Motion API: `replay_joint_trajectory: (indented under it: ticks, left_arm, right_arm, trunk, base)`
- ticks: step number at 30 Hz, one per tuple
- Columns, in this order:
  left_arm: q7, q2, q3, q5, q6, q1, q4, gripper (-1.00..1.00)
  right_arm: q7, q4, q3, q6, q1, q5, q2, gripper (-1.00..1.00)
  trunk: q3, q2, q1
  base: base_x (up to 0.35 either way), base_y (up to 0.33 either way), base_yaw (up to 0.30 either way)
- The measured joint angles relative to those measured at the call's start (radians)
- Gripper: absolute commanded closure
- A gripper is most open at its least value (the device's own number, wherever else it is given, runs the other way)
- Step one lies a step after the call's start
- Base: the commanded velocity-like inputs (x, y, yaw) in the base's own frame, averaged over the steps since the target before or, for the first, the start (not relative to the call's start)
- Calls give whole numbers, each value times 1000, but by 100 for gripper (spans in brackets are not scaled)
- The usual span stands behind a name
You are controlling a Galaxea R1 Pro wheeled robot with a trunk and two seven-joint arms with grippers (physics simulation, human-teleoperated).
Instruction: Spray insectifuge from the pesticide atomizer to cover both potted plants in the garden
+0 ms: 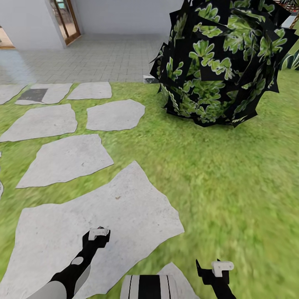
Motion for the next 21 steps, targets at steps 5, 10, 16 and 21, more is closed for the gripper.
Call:
replay_joint_trajectory:
  ticks: [5, 10, 16, 21]
  left_arm:
    - [0, 0, 0, 0, 0, 0, 1, -100]
    - [0, 0, 0, 0, 0, 0, 1, -100]
    - [0, 0, -1, 0, 0, 0, 1, -100]
    - [0, -1, -1, 0, 0, 0, 1, 100]
  right_arm:
    - [0, 0, 0, 0, 0, 0, 0, -100]
    - [0, 0, 0, 0, 0, 0, 0, -100]
    - [-1, 0, 0, 0, 0, 0, 0, -100]
    - [0, 0, 0, 0, 0, 0, 0, -100]
  trunk:
    - [0, 0, 0]
    - [0, 0, 0]
    - [0, 0, 0]
    - [0, 0, 0]
  base:
    - [0, 0, 0]
    - [0, 0, 0]
    - [0, 0, 0]
    - [0, 0, 0]
